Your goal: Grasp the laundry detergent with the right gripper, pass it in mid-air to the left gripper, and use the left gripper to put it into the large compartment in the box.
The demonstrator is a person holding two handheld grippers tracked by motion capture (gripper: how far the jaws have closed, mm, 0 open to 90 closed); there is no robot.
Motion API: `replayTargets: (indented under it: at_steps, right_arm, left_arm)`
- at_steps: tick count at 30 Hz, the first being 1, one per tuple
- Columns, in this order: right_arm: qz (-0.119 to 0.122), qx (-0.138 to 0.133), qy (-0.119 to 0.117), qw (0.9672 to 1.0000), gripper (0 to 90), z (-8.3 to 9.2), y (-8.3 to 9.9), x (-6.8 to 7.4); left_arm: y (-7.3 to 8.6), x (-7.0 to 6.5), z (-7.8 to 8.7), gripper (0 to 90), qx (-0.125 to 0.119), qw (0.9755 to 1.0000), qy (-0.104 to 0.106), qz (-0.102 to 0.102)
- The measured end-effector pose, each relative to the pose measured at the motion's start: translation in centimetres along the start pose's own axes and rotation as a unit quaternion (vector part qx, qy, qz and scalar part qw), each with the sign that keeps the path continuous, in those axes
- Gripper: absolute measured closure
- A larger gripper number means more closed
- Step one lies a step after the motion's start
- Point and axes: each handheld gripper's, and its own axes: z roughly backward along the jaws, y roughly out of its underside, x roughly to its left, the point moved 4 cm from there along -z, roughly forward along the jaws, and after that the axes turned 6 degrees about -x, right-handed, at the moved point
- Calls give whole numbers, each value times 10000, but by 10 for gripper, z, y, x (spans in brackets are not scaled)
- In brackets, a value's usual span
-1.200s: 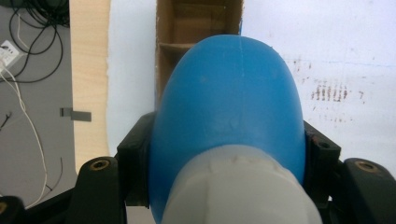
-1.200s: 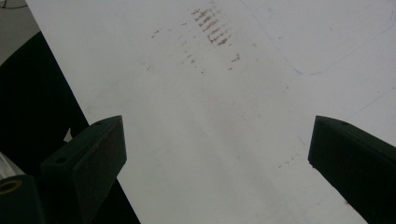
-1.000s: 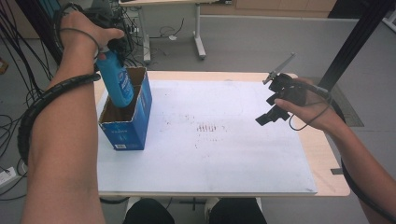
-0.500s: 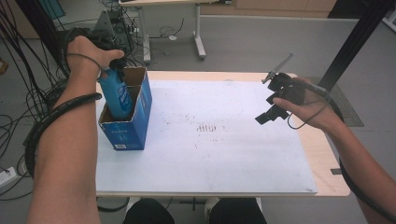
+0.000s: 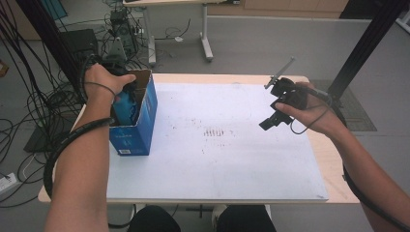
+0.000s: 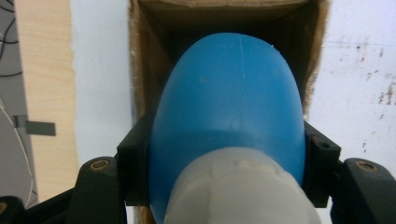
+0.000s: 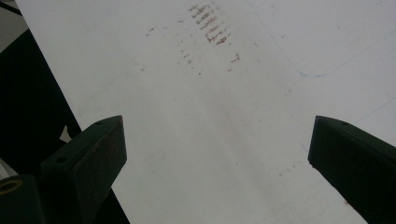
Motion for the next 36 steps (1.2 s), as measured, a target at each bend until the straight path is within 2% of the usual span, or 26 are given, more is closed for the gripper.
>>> replayTargets:
  at_steps: [6, 17, 21, 36]
  right_arm:
    - [-29, 50, -4, 10000, 44, -5, 2, -2]
    - [-109, 30, 23, 9999, 45, -5, 5, -6]
    - [-134, 72, 5, 9999, 47, -5, 8, -7]
    - [-127, 5, 63, 9999, 47, 0, 6, -8]
  left_arm:
    - [4, 0, -22, 366, -35, 10000, -27, -11]
    - [7, -2, -37, 366, -49, 9999, -36, -109]
    - [8, -2, -38, 366, -118, 9999, -47, -110]
    - [11, 1, -39, 362, -141, 9999, 2, -37]
